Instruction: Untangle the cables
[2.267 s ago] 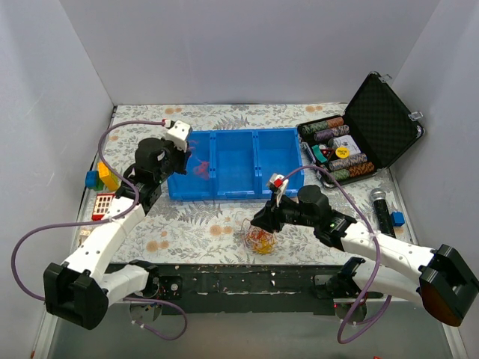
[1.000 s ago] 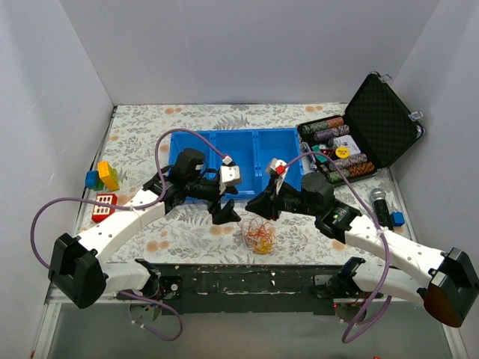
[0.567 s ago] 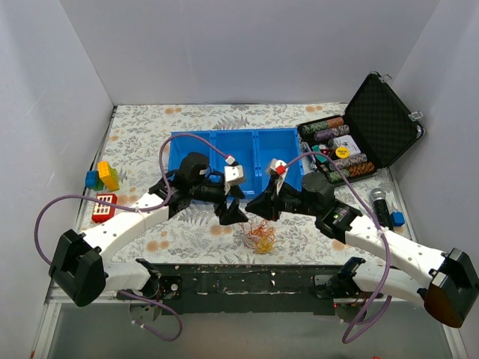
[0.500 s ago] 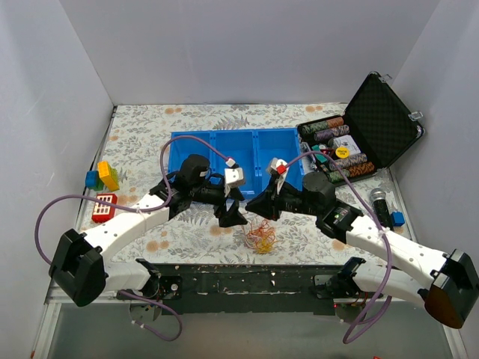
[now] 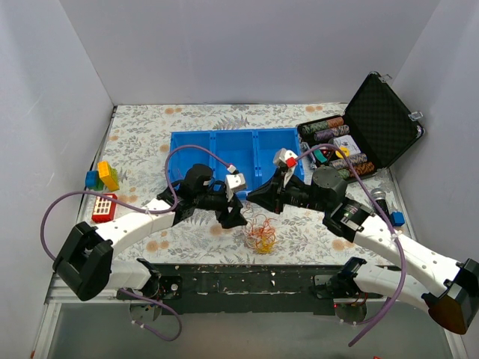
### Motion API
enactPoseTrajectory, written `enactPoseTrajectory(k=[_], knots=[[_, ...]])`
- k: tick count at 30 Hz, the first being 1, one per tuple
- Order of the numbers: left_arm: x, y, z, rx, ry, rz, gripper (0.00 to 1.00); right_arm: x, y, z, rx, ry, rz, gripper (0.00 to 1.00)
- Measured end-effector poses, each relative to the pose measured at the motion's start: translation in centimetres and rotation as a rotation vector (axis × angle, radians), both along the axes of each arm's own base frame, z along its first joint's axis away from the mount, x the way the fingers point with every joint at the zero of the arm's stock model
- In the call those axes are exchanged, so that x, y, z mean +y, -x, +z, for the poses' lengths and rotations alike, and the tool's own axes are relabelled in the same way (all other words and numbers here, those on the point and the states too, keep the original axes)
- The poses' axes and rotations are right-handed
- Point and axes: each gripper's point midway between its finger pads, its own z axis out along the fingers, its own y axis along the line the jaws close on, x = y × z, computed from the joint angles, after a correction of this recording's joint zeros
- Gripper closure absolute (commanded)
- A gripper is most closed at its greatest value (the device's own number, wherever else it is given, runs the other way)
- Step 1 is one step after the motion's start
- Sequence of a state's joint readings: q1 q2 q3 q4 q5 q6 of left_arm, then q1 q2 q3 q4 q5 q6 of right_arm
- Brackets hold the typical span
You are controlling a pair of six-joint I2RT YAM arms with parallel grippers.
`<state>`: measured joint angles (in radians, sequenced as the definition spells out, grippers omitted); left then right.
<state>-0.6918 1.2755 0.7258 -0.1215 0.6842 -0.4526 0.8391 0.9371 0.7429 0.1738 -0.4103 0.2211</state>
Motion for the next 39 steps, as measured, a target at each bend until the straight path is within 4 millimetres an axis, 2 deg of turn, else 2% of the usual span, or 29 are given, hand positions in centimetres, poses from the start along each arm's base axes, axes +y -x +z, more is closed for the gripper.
enactPoseTrajectory(k=[2,3,5,7,11,14,19,23,29,31,34,35,39], knots=[[-0.4,-0.3,0.4,0.011,0.022,0.014,0.37,0.0,0.0,0.1,-0.002,-0.001,-0.003,0.83],[-0.6,-0.3,0.5,0.02,0.031,0.017,0.42,-0.1,0.0,0.1,-0.002,-0.001,-0.004,0.83],[-0.9,0.0,0.8,0.045,0.048,0.016,0.62,-0.2,0.0,0.1,-0.001,0.001,-0.008,0.83],[-1.2,0.4,1.0,0.057,0.059,0.007,0.78,-0.2,0.0,0.1,0.001,0.003,-0.012,0.83],[-1.4,0.5,1.1,0.053,0.062,0.005,0.95,-0.3,-0.1,-0.2,0.004,0.016,-0.018,0.83],[-1.4,0.3,1.0,0.039,0.054,0.012,1.0,-0.7,-0.3,-0.3,-0.002,0.039,-0.037,0.84],[-0.3,0.1,-0.6,0.002,0.007,0.043,1.0,-2.1,-1.2,1.0,-0.065,0.053,-0.118,0.83],[0.9,0.6,-1.8,-0.02,-0.03,0.044,1.0,-3.2,-2.0,2.3,-0.114,0.061,-0.186,0.83],[2.2,1.3,-1.7,-0.082,-0.041,0.036,1.0,-4.4,-3.4,2.9,-0.148,0.095,-0.283,0.85],[2.6,1.5,-1.9,-0.101,-0.047,0.032,1.0,-4.5,-3.7,3.8,-0.164,0.097,-0.298,0.87],[3.1,1.8,-2.6,-0.116,-0.068,0.028,0.99,-4.1,-4.1,7.4,-0.207,0.055,-0.297,0.9],[3.3,1.8,-2.8,-0.124,-0.079,0.029,0.94,-4.0,-4.1,8.6,-0.22,0.036,-0.293,0.91],[3.8,1.4,-3.1,-0.182,-0.109,0.036,0.92,-3.8,-3.3,14.4,-0.291,-0.067,-0.261,0.92]])
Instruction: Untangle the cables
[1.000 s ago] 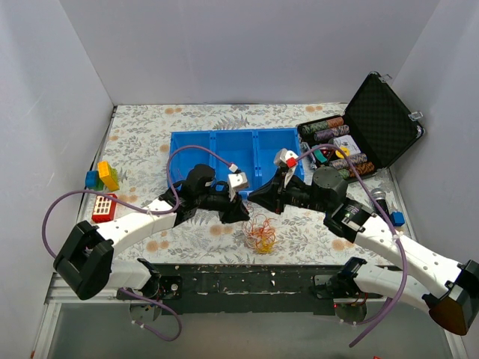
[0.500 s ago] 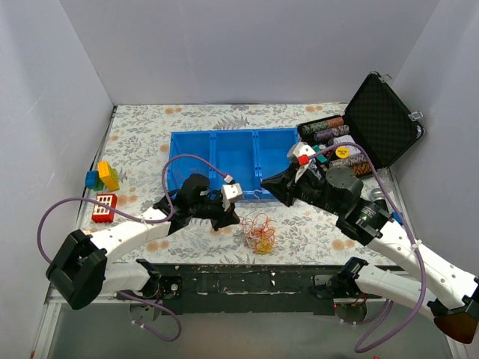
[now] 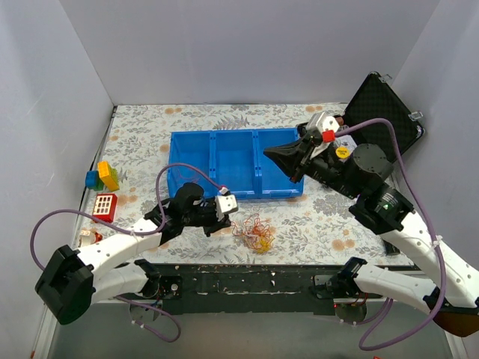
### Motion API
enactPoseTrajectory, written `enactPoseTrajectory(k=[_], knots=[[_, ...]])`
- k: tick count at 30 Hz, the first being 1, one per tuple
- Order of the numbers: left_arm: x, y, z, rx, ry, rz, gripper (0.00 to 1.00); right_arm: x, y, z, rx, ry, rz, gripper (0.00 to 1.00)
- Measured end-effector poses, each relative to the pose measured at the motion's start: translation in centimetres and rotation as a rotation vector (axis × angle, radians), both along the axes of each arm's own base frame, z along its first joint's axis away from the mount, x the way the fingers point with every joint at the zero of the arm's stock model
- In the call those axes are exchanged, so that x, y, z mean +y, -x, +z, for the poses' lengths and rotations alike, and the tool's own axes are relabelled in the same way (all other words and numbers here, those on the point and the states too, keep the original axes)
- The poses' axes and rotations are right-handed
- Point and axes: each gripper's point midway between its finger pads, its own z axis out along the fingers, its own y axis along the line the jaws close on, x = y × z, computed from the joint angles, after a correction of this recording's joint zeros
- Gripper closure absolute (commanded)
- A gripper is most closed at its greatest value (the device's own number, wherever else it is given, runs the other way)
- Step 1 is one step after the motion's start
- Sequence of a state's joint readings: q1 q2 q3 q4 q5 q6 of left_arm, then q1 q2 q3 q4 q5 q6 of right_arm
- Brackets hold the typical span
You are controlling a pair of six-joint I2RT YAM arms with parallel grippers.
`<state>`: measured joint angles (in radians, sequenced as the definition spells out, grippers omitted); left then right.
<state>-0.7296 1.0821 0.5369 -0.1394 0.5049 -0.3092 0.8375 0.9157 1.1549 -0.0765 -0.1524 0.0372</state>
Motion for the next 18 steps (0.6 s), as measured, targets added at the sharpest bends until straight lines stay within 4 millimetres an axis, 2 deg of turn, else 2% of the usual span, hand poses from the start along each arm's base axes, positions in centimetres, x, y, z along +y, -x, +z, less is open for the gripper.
enactPoseTrajectory(k=[2,3,4,6,7,8,10,13,15,17,18], knots=[[0.4,-0.1,0.2,-0.028,-0.01,0.007,0.92,-0.2,0.4,1.6,-0.027,-0.027,0.01,0.85],[0.5,-0.2,0.4,-0.04,-0.01,0.008,0.92,-0.3,0.4,1.7,-0.03,-0.03,0.008,0.74],[0.6,-0.2,0.6,-0.052,-0.008,0.005,0.92,-0.3,0.3,1.4,-0.025,-0.023,0.003,0.59],[0.7,-0.2,1.0,-0.07,-0.004,0.002,0.91,0.0,-0.2,0.1,0.006,-0.002,-0.009,0.43],[0.8,-0.1,1.1,-0.074,-0.003,-0.001,0.91,0.2,-0.5,-1.0,0.031,0.013,-0.016,0.38],[0.8,-0.1,1.2,-0.079,-0.002,-0.002,0.91,0.7,-0.9,-2.8,0.067,0.038,-0.018,0.37],[0.9,0.0,1.2,-0.082,-0.003,-0.001,0.9,1.7,-1.7,-7.7,0.167,0.109,-0.019,0.36],[1.2,0.2,0.8,-0.076,-0.014,0.001,0.89,2.8,-2.5,-17.2,0.361,0.253,-0.033,0.36],[1.4,0.4,0.5,-0.072,-0.024,-0.001,0.88,2.5,-2.1,-23.8,0.498,0.363,-0.051,0.36],[1.5,0.4,0.4,-0.074,-0.031,-0.002,0.88,1.9,-1.6,-28.0,0.598,0.443,-0.072,0.36],[1.5,0.3,0.4,-0.076,-0.032,-0.001,0.87,1.8,-1.5,-29.0,0.628,0.464,-0.081,0.36]])
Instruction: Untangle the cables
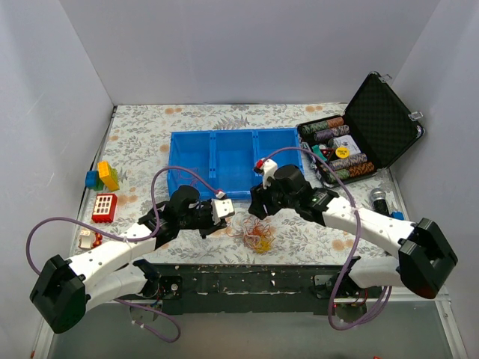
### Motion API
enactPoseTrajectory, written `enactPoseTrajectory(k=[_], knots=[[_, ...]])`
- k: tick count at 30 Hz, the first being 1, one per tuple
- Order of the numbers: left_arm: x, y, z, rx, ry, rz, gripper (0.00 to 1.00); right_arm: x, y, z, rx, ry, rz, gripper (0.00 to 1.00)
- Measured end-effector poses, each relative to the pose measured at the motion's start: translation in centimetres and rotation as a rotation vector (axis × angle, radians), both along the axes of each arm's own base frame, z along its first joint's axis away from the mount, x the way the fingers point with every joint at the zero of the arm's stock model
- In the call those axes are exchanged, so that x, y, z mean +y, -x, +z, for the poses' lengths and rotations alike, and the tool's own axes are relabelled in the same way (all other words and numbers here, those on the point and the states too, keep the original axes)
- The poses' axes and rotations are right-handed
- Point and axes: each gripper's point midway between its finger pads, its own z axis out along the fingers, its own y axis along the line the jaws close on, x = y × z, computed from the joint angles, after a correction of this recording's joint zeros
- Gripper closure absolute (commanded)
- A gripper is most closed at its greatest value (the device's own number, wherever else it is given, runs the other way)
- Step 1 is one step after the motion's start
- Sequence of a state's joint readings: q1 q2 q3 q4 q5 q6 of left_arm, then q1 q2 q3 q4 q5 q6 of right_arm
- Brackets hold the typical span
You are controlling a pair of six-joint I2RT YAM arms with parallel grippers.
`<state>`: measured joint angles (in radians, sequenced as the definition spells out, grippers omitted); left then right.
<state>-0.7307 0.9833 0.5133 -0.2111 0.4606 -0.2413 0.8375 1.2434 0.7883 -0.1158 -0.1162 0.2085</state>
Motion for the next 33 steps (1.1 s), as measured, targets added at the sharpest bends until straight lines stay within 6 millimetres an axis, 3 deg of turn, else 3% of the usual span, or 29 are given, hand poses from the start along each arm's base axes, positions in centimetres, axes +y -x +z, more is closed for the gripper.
enactPoseTrajectory(k=[5,17,23,24,25,28,29,33], knots=[[0.0,0.0,0.0,-0.006,-0.003,-0.002,0.87,0.5,-0.4,-1.3,0.035,0.007,-0.024,0.37],[0.0,-0.1,0.2,-0.013,0.001,-0.004,0.86,1.2,-1.0,-5.2,0.106,0.064,-0.041,0.58],[-0.1,-0.2,0.3,-0.019,0.005,-0.004,0.85,1.2,-1.0,-5.8,0.113,0.075,-0.039,0.86],[-0.1,-0.2,0.3,-0.02,0.006,-0.004,0.82,1.2,-1.0,-5.7,0.113,0.074,-0.039,0.9],[-0.1,-0.2,0.3,-0.021,0.007,-0.004,0.73,1.3,-1.0,-5.6,0.111,0.07,-0.037,0.92],[-0.2,-0.4,0.5,-0.022,0.015,0.007,0.3,1.7,-0.9,-4.5,0.092,0.03,-0.02,0.94],[-0.3,-0.6,0.7,-0.029,0.021,0.012,0.2,1.8,-0.8,-3.7,0.077,0.006,-0.01,0.95],[-0.8,-2.4,2.7,-0.025,0.084,0.137,0.15,2.4,0.6,2.4,-0.044,-0.168,0.082,0.99]])
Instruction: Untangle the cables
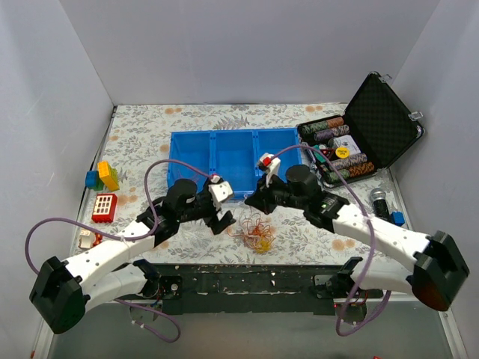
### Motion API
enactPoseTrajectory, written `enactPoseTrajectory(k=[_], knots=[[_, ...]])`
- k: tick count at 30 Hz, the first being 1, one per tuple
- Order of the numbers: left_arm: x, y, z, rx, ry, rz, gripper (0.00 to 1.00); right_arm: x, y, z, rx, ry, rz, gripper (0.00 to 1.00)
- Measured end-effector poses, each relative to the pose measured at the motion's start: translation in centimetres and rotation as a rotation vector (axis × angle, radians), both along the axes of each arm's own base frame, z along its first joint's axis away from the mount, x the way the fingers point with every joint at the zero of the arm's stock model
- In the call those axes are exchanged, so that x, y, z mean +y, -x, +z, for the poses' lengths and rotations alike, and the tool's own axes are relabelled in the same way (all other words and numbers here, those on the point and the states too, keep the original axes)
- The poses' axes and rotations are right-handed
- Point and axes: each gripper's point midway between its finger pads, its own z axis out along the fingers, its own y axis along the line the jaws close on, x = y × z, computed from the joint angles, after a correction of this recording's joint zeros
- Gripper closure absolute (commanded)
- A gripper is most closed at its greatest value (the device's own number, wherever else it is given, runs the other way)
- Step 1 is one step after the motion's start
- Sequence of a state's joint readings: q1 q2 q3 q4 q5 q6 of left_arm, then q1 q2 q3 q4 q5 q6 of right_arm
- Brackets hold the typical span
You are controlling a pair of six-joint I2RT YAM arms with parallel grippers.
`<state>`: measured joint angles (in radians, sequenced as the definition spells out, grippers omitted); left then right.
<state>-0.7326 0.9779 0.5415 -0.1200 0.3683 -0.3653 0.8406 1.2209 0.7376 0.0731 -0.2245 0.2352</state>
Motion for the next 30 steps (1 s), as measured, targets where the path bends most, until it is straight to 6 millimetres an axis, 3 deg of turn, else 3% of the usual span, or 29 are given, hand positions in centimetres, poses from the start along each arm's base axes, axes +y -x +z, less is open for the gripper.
enactPoseTrajectory(k=[4,8,14,25,30], knots=[[-1.4,-1.8,4.9,-0.047,0.12,0.058,0.15,0.3,1.8,6.4,-0.123,-0.159,0.093,0.99],[-2.3,-2.5,7.2,-0.071,0.201,0.076,0.16,0.3,3.2,9.4,-0.164,-0.226,0.156,0.99],[-3.5,-2.4,6.3,0.029,0.23,0.073,0.18,0.7,4.1,12.9,-0.192,-0.29,0.215,0.99],[-5.4,-2.7,5.7,0.089,0.276,0.04,0.34,0.9,5.3,20.1,-0.263,-0.419,0.266,0.99],[-5.6,-2.5,5.3,0.088,0.277,0.016,0.34,0.5,5.6,23.4,-0.317,-0.467,0.271,0.99]])
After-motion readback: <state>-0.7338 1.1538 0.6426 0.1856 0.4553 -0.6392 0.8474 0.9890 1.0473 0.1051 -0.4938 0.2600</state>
